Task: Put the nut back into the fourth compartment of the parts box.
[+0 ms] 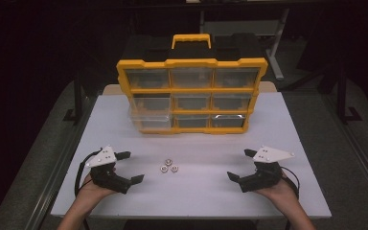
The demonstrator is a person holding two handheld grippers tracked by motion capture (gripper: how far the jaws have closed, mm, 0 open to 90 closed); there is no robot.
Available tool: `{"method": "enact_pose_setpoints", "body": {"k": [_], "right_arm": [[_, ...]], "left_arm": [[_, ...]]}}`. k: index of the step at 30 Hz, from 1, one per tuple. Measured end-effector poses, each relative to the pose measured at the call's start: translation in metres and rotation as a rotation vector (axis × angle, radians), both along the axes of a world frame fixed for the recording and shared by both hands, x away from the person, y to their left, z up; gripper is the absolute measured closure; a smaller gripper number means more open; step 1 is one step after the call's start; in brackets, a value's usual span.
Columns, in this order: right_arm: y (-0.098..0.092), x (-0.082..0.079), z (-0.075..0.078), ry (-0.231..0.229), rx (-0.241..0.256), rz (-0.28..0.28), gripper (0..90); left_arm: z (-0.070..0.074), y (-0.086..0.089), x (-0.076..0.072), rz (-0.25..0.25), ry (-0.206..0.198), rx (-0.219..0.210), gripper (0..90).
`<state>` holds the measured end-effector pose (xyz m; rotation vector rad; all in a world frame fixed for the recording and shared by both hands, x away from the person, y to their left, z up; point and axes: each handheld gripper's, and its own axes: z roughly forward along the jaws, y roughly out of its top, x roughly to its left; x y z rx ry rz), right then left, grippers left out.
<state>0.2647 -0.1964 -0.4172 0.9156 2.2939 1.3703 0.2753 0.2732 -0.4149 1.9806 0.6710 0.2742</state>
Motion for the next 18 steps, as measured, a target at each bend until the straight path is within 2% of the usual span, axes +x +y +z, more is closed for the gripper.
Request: {"method": "enact_pose_setpoints", "body": {"k": [12,18], "right_arm": [[-0.0001,0.0006,-0.0003,0.006,0.005,0.008,0.0],[-0.0003,0.0008,-0.0001,0.007,0.007,0.015,0.0]], "left_arm": [[0.0,-0.0035,0.0006,-0.009,-0.001,0.005,0.0],[0.0014,-0.0067,0.0018,-0.016,0.012,0.008,0.0]]}}
